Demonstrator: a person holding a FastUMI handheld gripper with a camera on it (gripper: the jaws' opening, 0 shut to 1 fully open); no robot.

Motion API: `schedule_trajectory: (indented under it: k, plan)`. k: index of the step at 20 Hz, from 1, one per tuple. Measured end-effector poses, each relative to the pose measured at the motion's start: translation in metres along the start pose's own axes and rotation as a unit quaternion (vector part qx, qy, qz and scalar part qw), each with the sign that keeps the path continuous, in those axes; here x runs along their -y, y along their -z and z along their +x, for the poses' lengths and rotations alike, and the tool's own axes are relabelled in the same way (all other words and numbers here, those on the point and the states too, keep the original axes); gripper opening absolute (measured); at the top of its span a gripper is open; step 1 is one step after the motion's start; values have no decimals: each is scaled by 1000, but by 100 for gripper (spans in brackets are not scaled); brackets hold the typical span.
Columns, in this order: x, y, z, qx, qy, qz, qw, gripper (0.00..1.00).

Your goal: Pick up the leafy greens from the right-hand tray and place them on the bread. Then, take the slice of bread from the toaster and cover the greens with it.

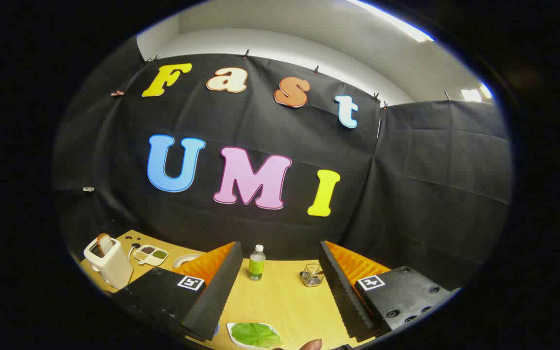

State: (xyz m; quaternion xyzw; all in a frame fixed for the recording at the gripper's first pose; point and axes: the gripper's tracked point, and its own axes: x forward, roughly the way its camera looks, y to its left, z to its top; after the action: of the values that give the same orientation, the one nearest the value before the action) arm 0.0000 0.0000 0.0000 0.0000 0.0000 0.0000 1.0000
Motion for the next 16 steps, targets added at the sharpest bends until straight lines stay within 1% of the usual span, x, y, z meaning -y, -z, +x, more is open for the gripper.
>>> schedule_trajectory:
  k: [7, 16]
  plan:
    - [-5, -12, -3, 29, -11, -30, 999, 98]
    - [-4, -20, -5, 35, -20, -42, 998, 98]
